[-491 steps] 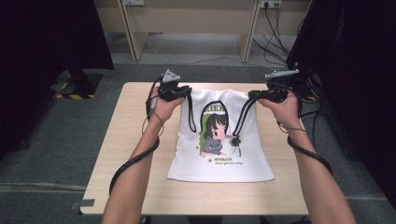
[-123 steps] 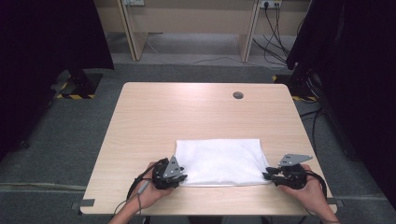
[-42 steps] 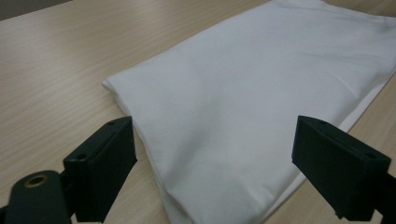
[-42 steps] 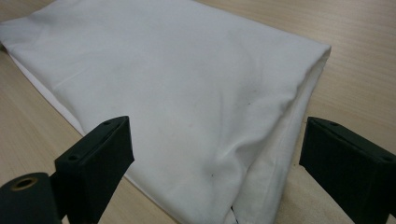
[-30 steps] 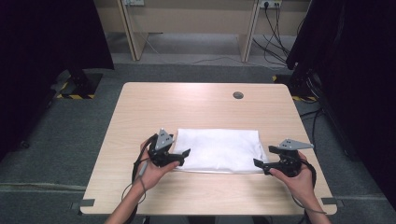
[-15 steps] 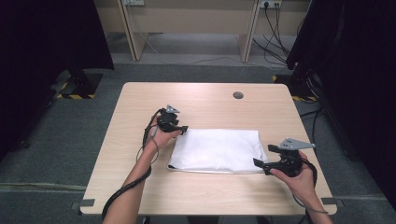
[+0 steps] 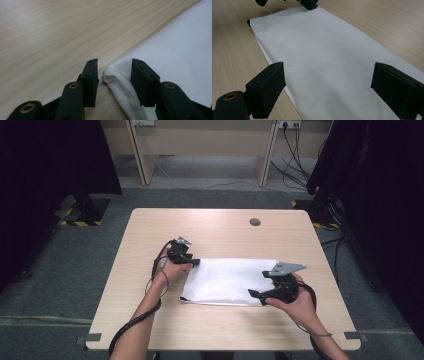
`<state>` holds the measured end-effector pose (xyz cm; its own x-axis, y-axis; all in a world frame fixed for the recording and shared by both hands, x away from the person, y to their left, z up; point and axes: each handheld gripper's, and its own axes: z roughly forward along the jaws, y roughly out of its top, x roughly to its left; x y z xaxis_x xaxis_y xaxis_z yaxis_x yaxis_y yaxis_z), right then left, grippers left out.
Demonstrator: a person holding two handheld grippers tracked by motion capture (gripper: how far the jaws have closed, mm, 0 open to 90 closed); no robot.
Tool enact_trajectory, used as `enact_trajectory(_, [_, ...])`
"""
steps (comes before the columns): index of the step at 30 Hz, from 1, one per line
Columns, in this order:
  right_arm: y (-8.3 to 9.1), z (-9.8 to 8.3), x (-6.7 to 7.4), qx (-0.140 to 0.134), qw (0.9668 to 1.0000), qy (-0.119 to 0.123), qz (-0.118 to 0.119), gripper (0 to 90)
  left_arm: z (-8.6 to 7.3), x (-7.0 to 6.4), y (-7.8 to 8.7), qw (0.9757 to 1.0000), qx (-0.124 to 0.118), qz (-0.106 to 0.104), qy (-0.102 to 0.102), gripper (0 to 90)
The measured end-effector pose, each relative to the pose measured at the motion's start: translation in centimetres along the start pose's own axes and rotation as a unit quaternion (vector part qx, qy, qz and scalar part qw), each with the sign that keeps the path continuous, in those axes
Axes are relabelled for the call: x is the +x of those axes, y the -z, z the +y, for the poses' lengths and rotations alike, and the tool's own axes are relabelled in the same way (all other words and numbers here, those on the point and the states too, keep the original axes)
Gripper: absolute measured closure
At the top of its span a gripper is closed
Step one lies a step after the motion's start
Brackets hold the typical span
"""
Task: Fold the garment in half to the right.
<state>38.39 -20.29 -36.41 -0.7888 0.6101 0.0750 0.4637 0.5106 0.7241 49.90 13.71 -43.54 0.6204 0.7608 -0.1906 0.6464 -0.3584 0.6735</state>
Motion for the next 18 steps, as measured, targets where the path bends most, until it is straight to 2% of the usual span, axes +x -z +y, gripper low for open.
enact_trajectory(3, [-1.4, 1.3, 1.0, 0.005, 0.9998, 0.015, 0.011, 12.3, 0.0, -0.4, -0.1, 0.9998, 0.003, 0.005, -0.018, 70.2])
enact_trajectory(8, [-3.9, 2.9, 2.8, 0.020, 0.9988, 0.035, 0.029, 17.4, 0.0, -0.9, -0.1, 0.9994, 0.002, 0.005, -0.034, 80.7])
enact_trajectory(10, [-4.9, 3.6, 3.7, 0.024, 0.9981, 0.045, 0.036, 19.8, 0.0, -0.9, 0.0, 0.9995, 0.003, 0.006, -0.032, 81.4])
enact_trajectory(14, [-6.9, 4.9, 5.2, 0.024, 0.9964, 0.062, 0.052, 24.0, -0.1, -0.7, 0.1, 0.9998, 0.003, 0.007, -0.016, 80.9])
enact_trajectory(18, [-8.8, 5.8, 6.8, 0.036, 0.9933, 0.085, 0.069, 27.8, 0.1, -0.8, 0.1, 0.9997, 0.007, 0.005, -0.024, 81.7])
